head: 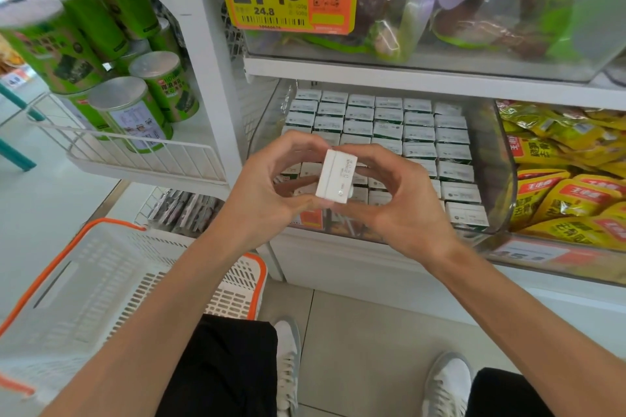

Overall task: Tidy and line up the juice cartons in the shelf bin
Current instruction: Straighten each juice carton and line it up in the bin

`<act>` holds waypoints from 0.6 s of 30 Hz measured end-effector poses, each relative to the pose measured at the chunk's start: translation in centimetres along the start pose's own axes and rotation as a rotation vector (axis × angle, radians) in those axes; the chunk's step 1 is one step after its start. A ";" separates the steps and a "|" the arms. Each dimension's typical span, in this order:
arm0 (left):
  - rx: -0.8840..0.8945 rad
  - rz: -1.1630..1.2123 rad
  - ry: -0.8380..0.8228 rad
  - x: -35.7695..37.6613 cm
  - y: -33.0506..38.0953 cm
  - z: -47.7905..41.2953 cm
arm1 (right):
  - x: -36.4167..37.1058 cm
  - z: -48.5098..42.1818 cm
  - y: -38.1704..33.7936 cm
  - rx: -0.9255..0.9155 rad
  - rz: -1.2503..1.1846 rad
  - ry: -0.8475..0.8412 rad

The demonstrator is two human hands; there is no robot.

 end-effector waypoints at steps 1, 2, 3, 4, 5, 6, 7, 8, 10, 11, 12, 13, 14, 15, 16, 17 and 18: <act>0.008 0.006 0.002 0.1 0.0 0.0 | 0.0 0.0 0.1 -0.010 0.004 0.004; 0.013 0.008 0.003 0.1 0.0 0.0 | 0.0 0.0 0.1 -0.016 0.008 0.006; 0.014 0.007 0.004 0.1 0.0 0.0 | 0.0 0.0 0.1 -0.018 0.011 0.004; 0.015 0.003 0.006 0.1 0.0 0.0 | 0.0 0.0 0.0 -0.015 0.011 0.000; 0.016 -0.004 0.006 0.0 0.1 0.0 | 0.0 0.0 0.0 -0.005 0.009 -0.001; 0.019 -0.014 0.007 -0.1 0.1 0.0 | 0.0 0.0 -0.1 0.013 0.002 -0.001; 0.020 -0.022 0.007 -0.1 0.2 0.0 | 0.0 0.0 -0.2 0.037 -0.012 -0.001; 0.013 -0.024 0.010 -0.2 0.2 0.0 | -0.1 -0.1 -0.3 0.068 -0.035 0.000; -0.021 -0.008 0.014 -0.2 0.2 0.1 | -0.2 -0.2 -0.5 0.164 -0.129 0.002; -0.039 0.010 0.008 -0.1 0.2 0.1 | -0.2 -0.2 -0.6 0.223 -0.198 0.000; -0.056 0.031 -0.008 -0.1 0.1 0.1 | -0.2 -0.2 -0.6 0.284 -0.270 -0.002; -0.071 0.049 -0.041 -0.1 -0.1 0.1 | -0.2 -0.2 -0.7 0.349 -0.342 -0.006; -0.087 0.057 -0.086 -0.1 -0.2 0.1 | -0.2 -0.2 -0.7 0.410 -0.422 -0.013; -0.095 0.043 -0.130 0.0 -0.3 0.2 | -0.3 -0.2 -0.7 0.456 -0.508 -0.019; -0.088 0.002 -0.160 0.1 -0.5 0.3 | -0.4 -0.3 -0.7 0.490 -0.587 -0.024; -0.065 -0.057 -0.164 0.3 -0.6 0.3 | -0.4 -0.4 -0.8 0.520 -0.645 -0.030; -0.033 -0.112 -0.138 0.3 -0.6 0.3 | -0.4 -0.4 -0.8 0.551 -0.678 -0.043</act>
Point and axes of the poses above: each hand's wrist, its own z-axis away from the middle knuckle, its own x-axis out of the palm, y = z × x, the point moved 2 cm from there along -z, towards the middle knuckle, and after that the axes turned 3 degrees about z, right-handed, at the moved point
